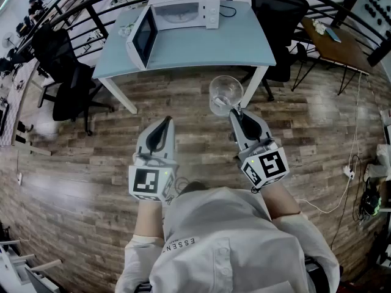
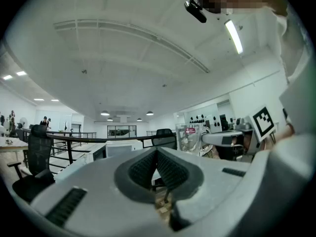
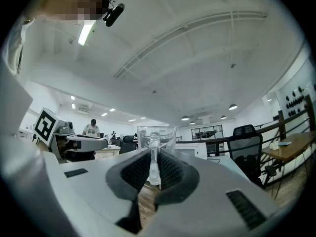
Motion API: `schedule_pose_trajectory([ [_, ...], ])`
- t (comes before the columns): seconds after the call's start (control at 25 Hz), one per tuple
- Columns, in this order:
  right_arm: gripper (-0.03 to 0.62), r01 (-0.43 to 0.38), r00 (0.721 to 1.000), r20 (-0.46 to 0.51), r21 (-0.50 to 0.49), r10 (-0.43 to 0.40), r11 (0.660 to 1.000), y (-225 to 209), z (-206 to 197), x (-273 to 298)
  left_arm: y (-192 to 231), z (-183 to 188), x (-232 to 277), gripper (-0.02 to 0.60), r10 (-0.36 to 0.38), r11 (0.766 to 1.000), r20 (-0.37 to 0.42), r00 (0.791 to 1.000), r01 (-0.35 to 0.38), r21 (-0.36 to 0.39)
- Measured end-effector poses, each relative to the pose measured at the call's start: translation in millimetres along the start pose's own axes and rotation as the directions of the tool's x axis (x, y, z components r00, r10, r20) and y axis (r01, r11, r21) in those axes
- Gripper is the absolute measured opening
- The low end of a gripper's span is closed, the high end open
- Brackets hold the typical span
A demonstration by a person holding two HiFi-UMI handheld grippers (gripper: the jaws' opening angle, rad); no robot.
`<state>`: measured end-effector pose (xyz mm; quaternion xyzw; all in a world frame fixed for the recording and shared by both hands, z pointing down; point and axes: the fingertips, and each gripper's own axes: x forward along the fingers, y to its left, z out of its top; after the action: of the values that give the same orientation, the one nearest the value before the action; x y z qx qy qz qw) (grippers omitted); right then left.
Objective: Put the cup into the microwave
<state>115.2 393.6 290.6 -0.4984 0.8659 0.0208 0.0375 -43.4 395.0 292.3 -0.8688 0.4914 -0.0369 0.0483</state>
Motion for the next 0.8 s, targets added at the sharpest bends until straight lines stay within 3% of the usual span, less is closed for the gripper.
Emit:
schedule_pose_trajectory([
  [0.8, 0.038, -0.003, 1.000, -0.003, 0.025, 0.003, 1.000, -22, -6, -7, -21, -9, 11, 0.001, -0.008, 1.000, -0.020, 1.000, 0.008, -0.006],
])
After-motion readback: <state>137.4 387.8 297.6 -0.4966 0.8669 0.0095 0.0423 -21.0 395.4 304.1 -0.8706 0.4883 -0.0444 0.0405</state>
